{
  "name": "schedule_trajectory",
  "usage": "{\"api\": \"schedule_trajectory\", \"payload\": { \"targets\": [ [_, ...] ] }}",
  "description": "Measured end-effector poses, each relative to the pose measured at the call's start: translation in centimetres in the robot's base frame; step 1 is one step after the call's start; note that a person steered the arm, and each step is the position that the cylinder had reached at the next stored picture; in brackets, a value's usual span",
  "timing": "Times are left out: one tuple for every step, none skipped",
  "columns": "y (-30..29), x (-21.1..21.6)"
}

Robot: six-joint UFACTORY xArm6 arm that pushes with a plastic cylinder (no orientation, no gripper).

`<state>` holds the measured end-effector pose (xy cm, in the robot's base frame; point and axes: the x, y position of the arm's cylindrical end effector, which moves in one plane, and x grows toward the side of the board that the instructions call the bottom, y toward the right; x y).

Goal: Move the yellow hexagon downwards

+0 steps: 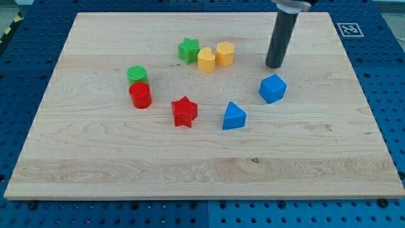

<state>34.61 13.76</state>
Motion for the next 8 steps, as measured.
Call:
{"api": "schedule_trajectory", "payload": {
  "targets": [
    [-3.1, -2.4],
    [-9.1, -4.1],
    [-11.0, -4.5],
    [-11.0, -3.9],
    [-11.9, -3.9],
    [-12.0, -3.3],
    [-11.9, -2.3],
    [-9.8, -1.3]
  ]
}}
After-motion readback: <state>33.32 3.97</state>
